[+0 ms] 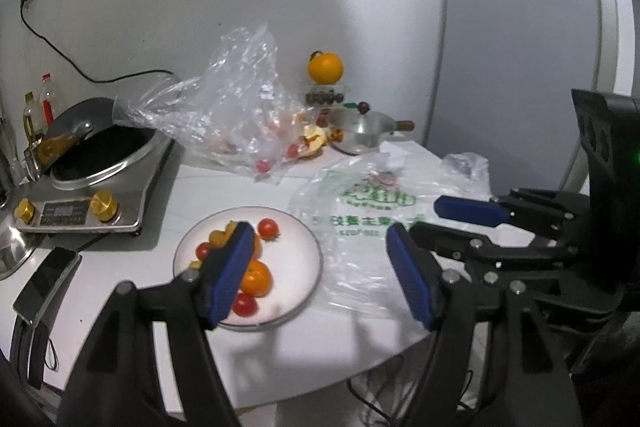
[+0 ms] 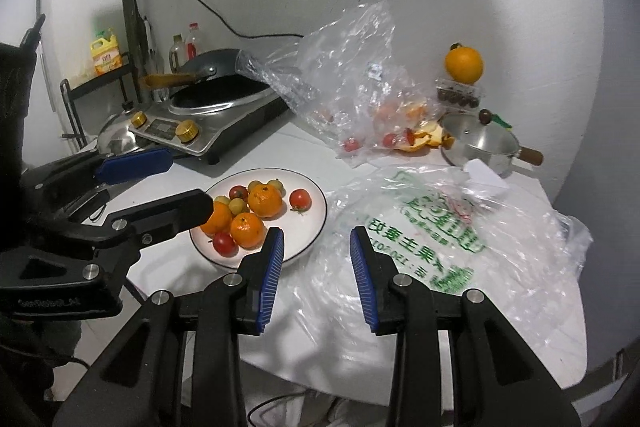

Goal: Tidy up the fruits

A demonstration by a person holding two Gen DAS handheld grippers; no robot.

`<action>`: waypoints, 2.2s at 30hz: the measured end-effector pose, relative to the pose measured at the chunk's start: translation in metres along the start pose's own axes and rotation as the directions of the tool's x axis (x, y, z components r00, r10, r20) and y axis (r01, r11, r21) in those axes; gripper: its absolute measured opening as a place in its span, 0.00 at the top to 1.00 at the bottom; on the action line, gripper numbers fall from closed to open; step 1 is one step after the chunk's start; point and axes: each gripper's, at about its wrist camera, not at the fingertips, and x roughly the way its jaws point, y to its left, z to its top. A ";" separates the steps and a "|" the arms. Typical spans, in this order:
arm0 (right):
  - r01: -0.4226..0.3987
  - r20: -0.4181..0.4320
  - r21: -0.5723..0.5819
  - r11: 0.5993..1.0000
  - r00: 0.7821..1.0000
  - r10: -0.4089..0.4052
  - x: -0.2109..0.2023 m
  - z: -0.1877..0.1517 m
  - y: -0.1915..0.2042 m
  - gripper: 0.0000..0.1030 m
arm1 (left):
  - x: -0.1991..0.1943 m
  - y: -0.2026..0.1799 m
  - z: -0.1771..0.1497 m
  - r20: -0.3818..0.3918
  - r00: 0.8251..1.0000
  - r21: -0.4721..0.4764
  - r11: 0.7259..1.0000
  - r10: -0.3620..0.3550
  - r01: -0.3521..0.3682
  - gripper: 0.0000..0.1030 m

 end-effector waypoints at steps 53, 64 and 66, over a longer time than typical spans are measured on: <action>0.176 0.480 0.015 0.984 0.862 -0.162 -0.250 -0.011 0.023 0.38 | -0.219 -0.093 0.034 0.486 0.868 0.067 0.986 0.102 -0.153 0.07; 0.182 0.488 0.026 0.983 0.856 -0.172 -0.252 -0.010 0.020 0.37 | -0.218 -0.081 0.033 0.491 0.862 0.029 0.987 0.126 -0.161 0.06; 0.182 0.485 0.024 0.983 0.858 -0.170 -0.251 -0.010 0.020 0.37 | -0.217 -0.080 0.033 0.489 0.863 0.025 0.987 0.128 -0.161 0.06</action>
